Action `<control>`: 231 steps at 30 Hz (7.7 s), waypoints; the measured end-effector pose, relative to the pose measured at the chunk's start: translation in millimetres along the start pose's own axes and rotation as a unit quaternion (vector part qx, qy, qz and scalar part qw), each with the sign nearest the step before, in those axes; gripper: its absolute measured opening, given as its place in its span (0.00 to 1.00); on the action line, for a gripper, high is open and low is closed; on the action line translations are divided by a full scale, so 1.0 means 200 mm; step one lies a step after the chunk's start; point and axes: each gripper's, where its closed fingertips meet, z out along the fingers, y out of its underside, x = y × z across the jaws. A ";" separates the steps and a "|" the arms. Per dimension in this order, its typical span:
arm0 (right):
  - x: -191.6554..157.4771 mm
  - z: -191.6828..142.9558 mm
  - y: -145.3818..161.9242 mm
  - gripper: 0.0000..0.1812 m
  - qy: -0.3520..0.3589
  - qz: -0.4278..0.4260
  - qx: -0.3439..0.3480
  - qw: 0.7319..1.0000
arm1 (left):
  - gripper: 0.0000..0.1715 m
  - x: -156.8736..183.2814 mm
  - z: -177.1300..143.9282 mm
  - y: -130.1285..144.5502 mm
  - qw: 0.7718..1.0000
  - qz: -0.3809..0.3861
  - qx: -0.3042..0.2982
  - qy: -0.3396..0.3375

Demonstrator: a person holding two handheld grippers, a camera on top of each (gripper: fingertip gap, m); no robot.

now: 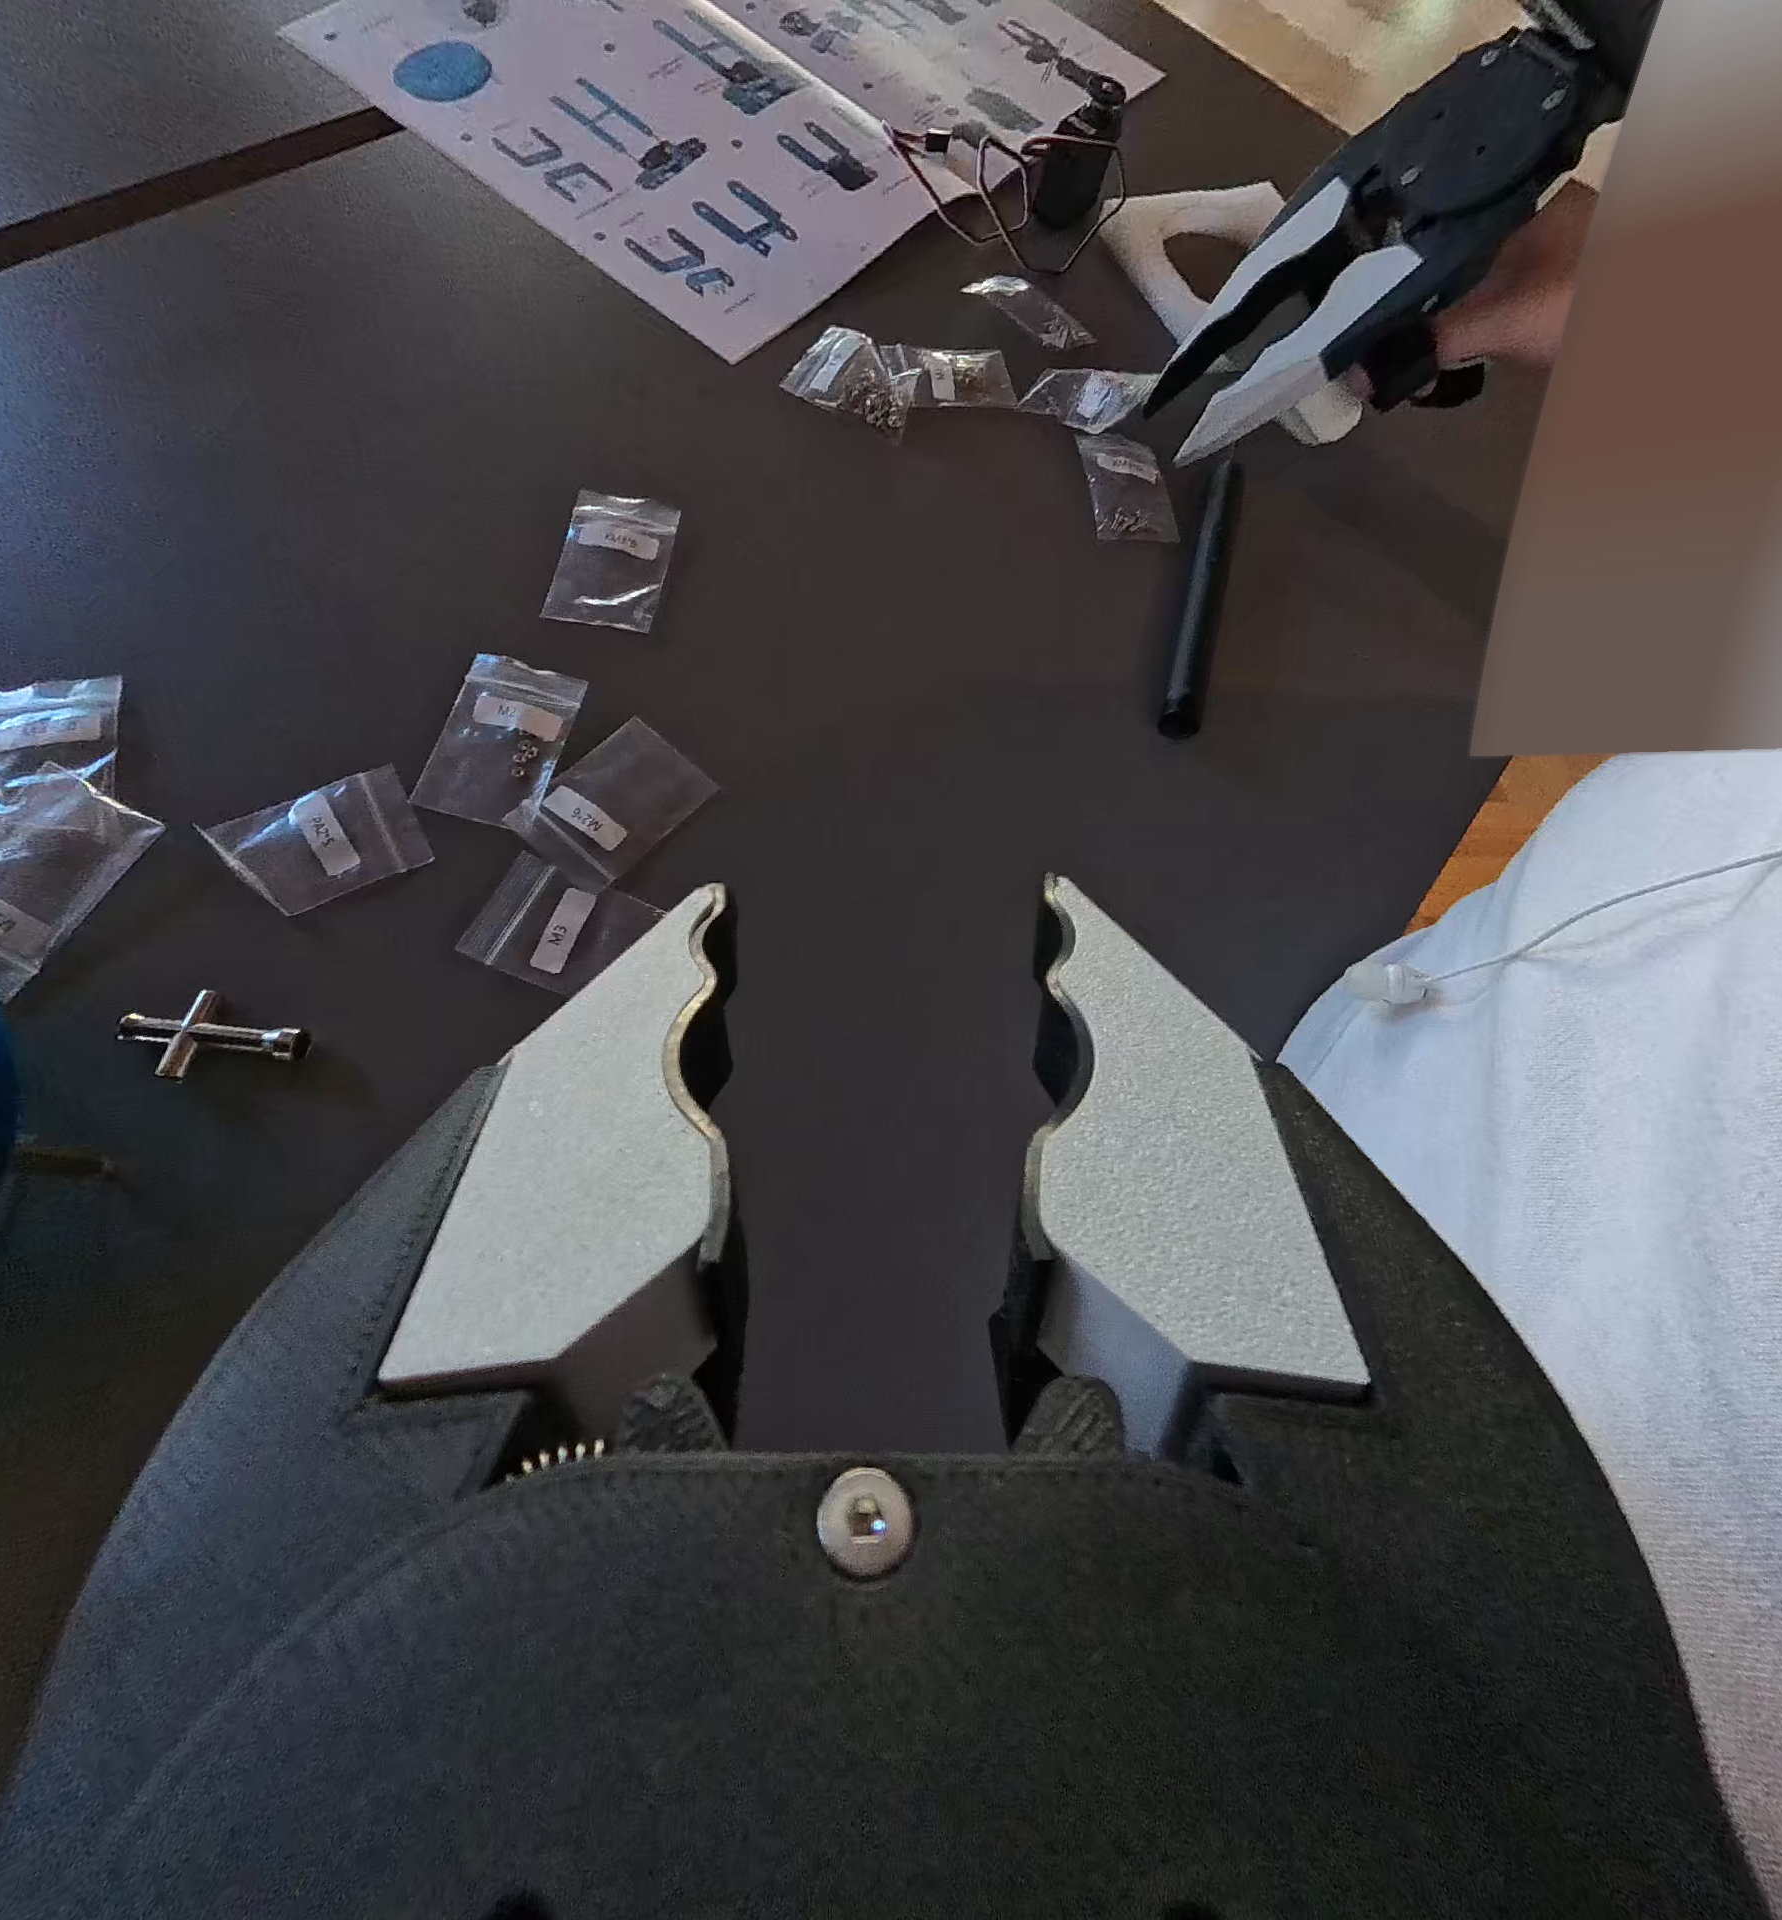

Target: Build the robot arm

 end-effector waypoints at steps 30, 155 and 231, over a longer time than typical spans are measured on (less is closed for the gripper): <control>-0.07 0.07 -0.06 0.12 -0.044 -0.080 0.030 0.995 | 0.33 0.06 0.00 0.00 0.999 -0.018 0.009 -0.036; -0.47 0.16 -0.55 0.13 -0.048 -0.165 0.187 0.967 | 0.23 -0.33 0.12 0.15 0.982 -0.069 0.082 -0.157; -0.91 1.37 -1.47 0.31 -0.160 -0.394 0.024 0.905 | 0.20 -0.31 -0.41 0.32 0.995 0.003 0.081 -0.051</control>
